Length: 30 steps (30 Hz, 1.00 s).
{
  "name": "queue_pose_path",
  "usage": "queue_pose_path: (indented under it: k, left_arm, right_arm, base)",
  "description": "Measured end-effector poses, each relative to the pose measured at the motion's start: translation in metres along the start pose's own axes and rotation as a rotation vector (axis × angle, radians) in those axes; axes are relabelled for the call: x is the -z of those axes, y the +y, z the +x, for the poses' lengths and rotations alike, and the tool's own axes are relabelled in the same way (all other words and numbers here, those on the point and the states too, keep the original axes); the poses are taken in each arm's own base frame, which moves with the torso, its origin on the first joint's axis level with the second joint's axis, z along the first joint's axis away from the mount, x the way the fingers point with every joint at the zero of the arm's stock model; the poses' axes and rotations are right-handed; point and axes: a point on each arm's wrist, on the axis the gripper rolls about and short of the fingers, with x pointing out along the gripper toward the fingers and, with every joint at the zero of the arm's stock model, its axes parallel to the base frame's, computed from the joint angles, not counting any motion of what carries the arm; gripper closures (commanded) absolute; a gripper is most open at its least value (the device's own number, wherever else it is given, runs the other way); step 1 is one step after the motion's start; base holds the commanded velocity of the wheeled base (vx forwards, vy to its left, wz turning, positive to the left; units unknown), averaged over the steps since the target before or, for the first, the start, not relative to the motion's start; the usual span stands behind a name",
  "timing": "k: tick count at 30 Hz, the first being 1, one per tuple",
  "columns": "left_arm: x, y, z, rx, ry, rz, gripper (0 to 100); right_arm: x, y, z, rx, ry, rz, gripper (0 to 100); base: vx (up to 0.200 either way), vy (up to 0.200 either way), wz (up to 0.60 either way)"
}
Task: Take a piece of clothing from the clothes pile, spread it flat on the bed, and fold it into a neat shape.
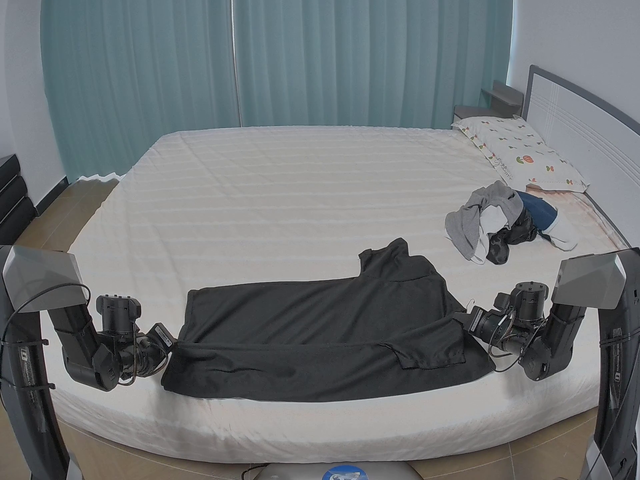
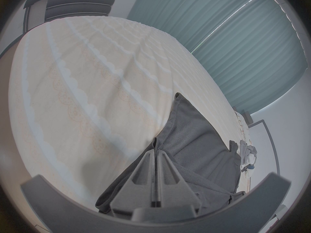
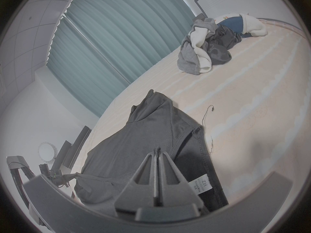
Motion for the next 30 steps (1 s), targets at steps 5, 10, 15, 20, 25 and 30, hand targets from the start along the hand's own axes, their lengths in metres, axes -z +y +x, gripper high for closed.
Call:
queue_pose_path:
  k: [5,10,15,20,25,30]
  left_arm:
    - [0.0,0.0,0.0,0.001,0.0,0.0,0]
    - [-0.001,-0.001,0.0,0.003,-0.004,-0.003,0]
    - [-0.008,-0.003,-0.005,0.016,-0.026,-0.011,0]
    - [-0.018,-0.012,-0.023,0.047,-0.052,-0.013,0]
    - [-0.015,-0.015,-0.039,0.044,-0.033,-0.014,0]
    - [0.01,-0.007,-0.056,-0.001,0.053,-0.034,0]
  right_arm:
    - [0.004,-0.002,0.003,0.003,0.009,0.001,0]
    - [0.005,-0.003,0.003,0.001,0.007,0.003,0]
    - [-0.001,0.0,-0.009,0.029,-0.017,0.037,0]
    - [-0.003,0.011,-0.035,0.063,-0.023,0.133,0]
    - [0.008,0.024,-0.06,0.095,0.01,0.243,0]
    - [0.02,0.033,-0.073,0.148,0.016,0.351,0]
  base:
    - [0.0,0.0,0.0]
    - [0.0,0.0,0.0]
    - [0.0,0.0,0.0]
    - [0.0,0.0,0.0]
    - [0.0,0.0,0.0]
    - [0.0,0.0,0.0]
